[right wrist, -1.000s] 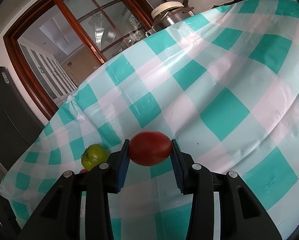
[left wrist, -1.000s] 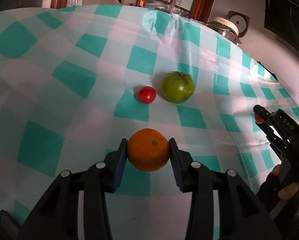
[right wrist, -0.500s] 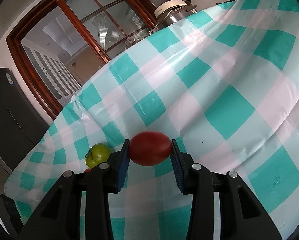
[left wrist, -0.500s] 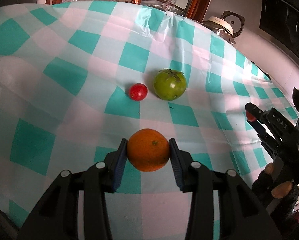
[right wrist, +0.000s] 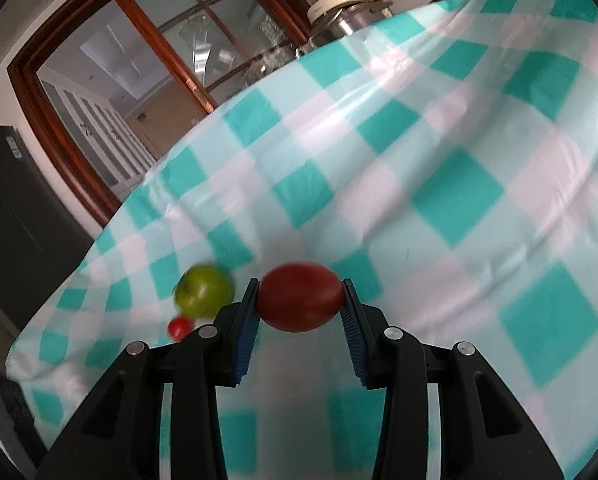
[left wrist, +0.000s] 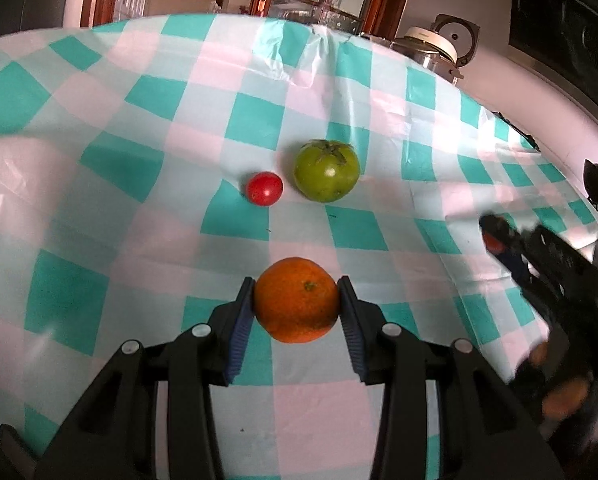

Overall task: Organize fruits
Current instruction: 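Carry the red tomato and tangerine over the white bin, then open both tools to drop the red tomato and tangerine into the bin, then move both open tools back to the last fruits on the cloth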

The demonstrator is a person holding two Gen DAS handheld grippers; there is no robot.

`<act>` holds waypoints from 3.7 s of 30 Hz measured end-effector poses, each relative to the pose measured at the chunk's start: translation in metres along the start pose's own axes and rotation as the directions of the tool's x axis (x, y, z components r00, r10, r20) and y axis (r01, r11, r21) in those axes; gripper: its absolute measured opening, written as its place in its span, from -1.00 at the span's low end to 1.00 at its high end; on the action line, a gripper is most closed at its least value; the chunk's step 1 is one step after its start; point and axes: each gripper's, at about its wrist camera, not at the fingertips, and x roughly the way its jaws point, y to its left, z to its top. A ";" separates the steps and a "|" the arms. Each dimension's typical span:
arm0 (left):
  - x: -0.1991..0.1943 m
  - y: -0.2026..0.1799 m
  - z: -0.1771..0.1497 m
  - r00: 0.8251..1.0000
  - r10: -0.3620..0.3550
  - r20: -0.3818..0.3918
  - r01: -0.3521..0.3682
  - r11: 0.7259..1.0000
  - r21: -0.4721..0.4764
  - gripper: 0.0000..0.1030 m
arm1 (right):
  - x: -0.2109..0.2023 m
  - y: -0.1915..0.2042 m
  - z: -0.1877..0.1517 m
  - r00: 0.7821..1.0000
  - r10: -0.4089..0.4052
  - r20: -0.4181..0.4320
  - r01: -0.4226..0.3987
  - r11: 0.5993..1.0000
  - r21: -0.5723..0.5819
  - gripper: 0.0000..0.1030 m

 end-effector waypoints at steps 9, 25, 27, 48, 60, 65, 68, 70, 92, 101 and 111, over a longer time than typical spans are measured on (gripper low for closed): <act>-0.035 -0.020 -0.027 0.999 -0.027 0.042 0.024 0.997 0.073 -0.19 | -0.087 0.022 -0.069 0.998 -0.038 -0.053 0.032 0.993 -0.117 -0.23; -0.098 -0.052 -0.082 0.994 -0.085 0.068 0.074 0.986 0.151 -0.19 | -0.192 -0.003 -0.117 0.997 -0.017 -0.080 0.002 0.983 -0.182 -0.23; -0.104 -0.059 -0.088 0.994 -0.088 0.064 0.076 0.982 0.174 -0.19 | -0.202 -0.007 -0.119 0.997 -0.021 -0.072 0.007 0.982 -0.190 -0.22; -0.174 -0.228 -0.189 0.932 -0.346 -0.111 0.347 0.760 0.549 -0.19 | -0.367 -0.126 -0.142 0.970 -0.219 0.103 0.234 0.959 -0.158 -0.22; -0.177 -0.335 -0.311 0.811 -0.413 -0.413 0.566 0.381 0.731 -0.19 | -0.427 -0.247 -0.184 0.871 -0.491 0.021 0.491 0.871 0.019 -0.22; -0.146 -0.368 -0.362 0.771 -0.299 -0.562 0.634 0.277 0.722 -0.19 | -0.407 -0.291 -0.195 0.827 -0.549 -0.120 0.556 0.831 0.030 -0.22; -0.117 -0.388 -0.392 0.748 -0.212 -0.629 0.664 0.249 0.705 -0.19 | -0.379 -0.316 -0.194 0.792 -0.566 -0.230 0.582 0.813 0.003 -0.22; -0.101 -0.397 -0.405 0.739 -0.160 -0.654 0.671 0.256 0.696 -0.19 | -0.360 -0.326 -0.192 0.777 -0.567 -0.274 0.585 0.811 -0.017 -0.22; -0.030 -0.416 -0.447 0.615 -0.061 -0.786 0.759 0.314 0.570 -0.17 | -0.278 -0.391 -0.199 0.673 -0.607 -0.422 0.636 0.766 -0.088 -0.20; -0.052 -0.406 -0.432 0.644 -0.165 -0.747 0.756 0.286 0.589 0.36 | -0.300 -0.380 -0.199 0.713 -0.581 -0.393 0.632 0.775 0.001 0.17; -0.166 -0.354 -0.328 0.705 -0.546 -0.453 0.662 0.277 0.697 0.82 | -0.403 -0.321 -0.189 0.771 -0.602 -0.207 0.631 0.765 0.127 0.29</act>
